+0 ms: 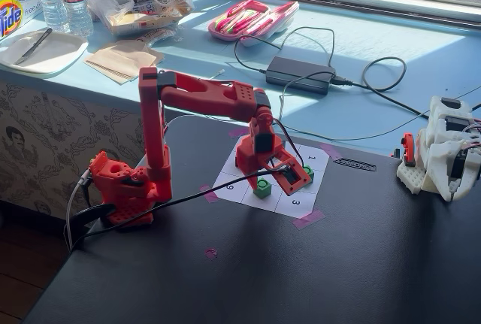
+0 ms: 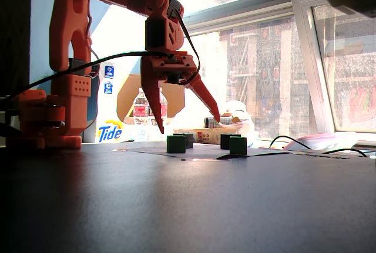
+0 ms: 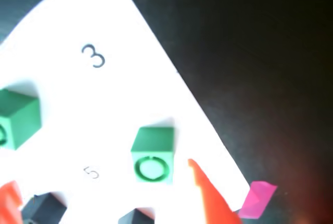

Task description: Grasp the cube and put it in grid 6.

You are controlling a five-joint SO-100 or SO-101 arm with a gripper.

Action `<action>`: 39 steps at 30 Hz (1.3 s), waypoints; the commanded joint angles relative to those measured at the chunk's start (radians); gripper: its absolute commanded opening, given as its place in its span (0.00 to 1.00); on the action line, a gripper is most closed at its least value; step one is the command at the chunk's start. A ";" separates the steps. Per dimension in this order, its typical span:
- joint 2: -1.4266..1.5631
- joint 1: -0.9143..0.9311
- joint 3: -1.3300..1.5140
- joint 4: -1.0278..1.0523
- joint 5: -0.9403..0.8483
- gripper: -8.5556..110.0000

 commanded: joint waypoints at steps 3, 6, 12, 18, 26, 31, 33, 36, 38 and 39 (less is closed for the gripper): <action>0.132 0.215 -0.098 0.032 0.002 0.49; 0.184 0.364 -0.064 -0.021 0.060 0.48; 0.373 0.620 0.196 -0.256 0.109 0.36; 0.653 0.727 0.549 -0.440 0.150 0.16; 1.152 0.723 0.992 -0.509 0.193 0.08; 1.273 0.718 1.060 -0.469 0.193 0.07; 1.335 0.709 1.104 -0.453 0.187 0.07; 1.520 0.701 1.218 -0.414 0.175 0.07; 1.589 0.692 1.253 -0.380 0.167 0.07; 1.592 0.696 1.258 -0.382 0.167 0.07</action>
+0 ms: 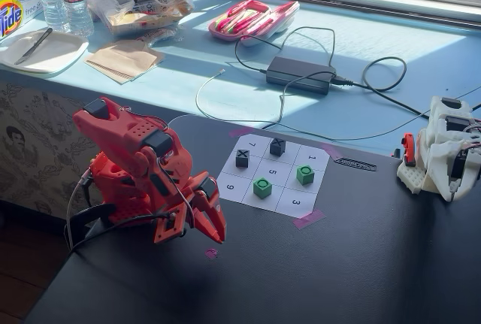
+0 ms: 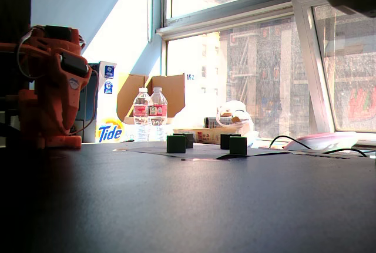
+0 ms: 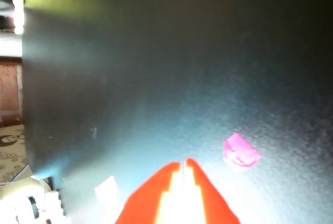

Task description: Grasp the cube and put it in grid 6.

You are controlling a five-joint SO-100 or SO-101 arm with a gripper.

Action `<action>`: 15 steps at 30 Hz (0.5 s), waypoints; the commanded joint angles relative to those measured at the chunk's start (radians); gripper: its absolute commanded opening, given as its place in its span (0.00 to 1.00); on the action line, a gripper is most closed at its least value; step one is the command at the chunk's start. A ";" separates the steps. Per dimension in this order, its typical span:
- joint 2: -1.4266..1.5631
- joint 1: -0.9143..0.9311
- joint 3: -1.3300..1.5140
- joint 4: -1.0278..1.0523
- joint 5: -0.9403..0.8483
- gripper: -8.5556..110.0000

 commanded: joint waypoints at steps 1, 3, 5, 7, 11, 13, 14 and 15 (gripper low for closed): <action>0.061 0.002 0.021 0.011 -0.014 0.07; 0.061 0.002 0.034 0.006 -0.017 0.07; 0.061 0.000 0.054 -0.002 -0.018 0.08; 0.061 -0.002 0.067 -0.002 -0.018 0.08; 0.061 -0.003 0.100 0.038 -0.018 0.08; 0.061 0.006 0.100 0.064 -0.009 0.08; 0.061 0.006 0.100 0.083 -0.009 0.08; 0.061 0.002 0.100 0.109 -0.012 0.08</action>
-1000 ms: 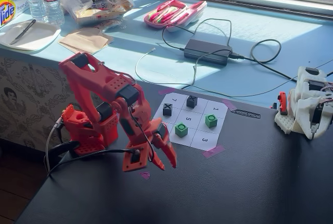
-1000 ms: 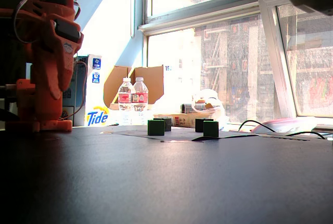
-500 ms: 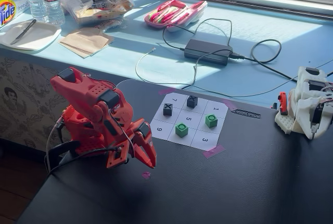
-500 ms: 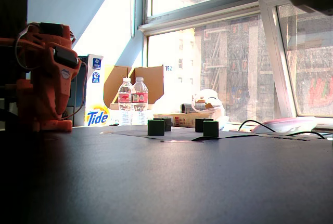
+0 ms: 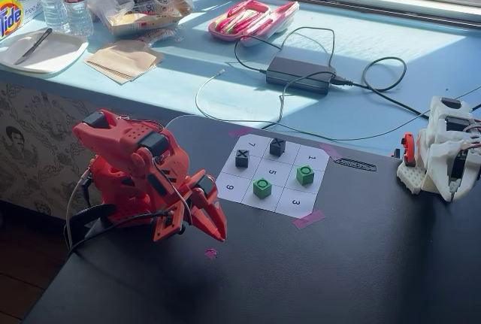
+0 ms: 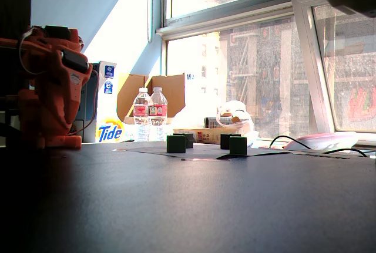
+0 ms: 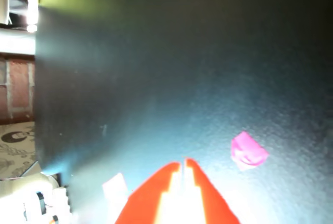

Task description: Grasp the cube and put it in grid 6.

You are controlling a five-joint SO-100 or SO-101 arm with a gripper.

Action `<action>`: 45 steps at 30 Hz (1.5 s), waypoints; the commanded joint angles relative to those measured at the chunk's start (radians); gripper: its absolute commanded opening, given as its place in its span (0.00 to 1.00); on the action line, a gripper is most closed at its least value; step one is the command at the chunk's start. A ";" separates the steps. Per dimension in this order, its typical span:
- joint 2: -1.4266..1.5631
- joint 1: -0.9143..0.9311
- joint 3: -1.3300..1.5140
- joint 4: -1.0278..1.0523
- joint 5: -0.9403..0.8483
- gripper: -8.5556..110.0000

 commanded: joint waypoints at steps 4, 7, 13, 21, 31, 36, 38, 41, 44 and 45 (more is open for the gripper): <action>0.008 0.003 0.071 0.048 0.000 0.07; 0.008 0.009 0.071 0.048 0.009 0.07; 0.008 -0.020 0.071 0.049 -0.029 0.07; 0.008 -0.020 0.071 0.051 -0.029 0.07; 0.008 -0.020 0.071 0.051 -0.031 0.07; 0.008 -0.061 0.071 0.060 -0.087 0.07; 0.008 -0.095 0.071 0.069 -0.132 0.07; 0.008 -0.130 0.071 0.084 -0.179 0.07; 0.008 -0.161 0.071 0.103 -0.230 0.07; 0.008 -0.167 0.071 0.107 -0.241 0.07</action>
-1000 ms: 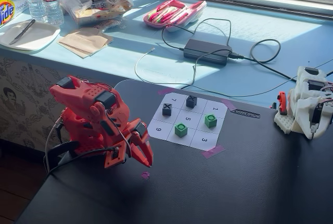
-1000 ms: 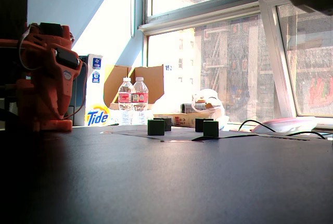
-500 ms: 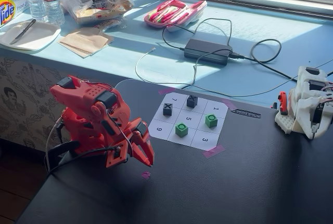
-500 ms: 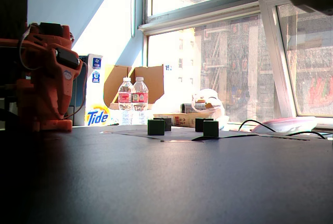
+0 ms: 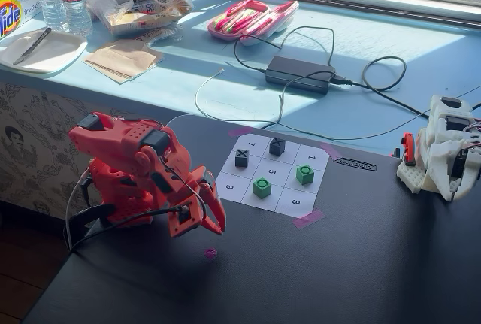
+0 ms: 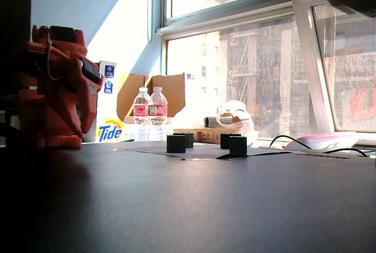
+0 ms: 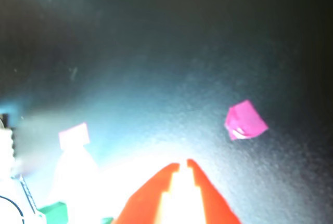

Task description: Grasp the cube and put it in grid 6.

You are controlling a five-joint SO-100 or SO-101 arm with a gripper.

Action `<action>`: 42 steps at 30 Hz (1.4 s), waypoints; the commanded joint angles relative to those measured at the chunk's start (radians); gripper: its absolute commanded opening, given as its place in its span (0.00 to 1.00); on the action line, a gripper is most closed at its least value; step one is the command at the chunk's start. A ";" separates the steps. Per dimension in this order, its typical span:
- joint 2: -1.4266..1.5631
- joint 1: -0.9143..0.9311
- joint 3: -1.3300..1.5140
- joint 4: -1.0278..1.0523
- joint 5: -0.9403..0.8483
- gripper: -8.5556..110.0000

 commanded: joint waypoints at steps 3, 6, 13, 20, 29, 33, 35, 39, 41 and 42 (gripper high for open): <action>0.008 -0.025 0.071 0.012 -0.043 0.07; 0.008 -0.026 0.071 0.012 -0.046 0.07; 0.009 -0.071 0.072 0.040 -0.120 0.07; 0.009 -0.084 0.072 -0.028 0.040 0.07; 0.009 -0.219 0.072 -0.089 0.258 0.07; 0.009 -0.213 0.072 -0.089 0.270 0.07; 0.009 -0.209 0.072 -0.089 0.275 0.07; 0.009 -0.201 0.072 -0.089 0.285 0.07; 0.009 -0.192 0.072 -0.089 0.293 0.07; 0.009 -0.189 0.072 -0.089 0.296 0.07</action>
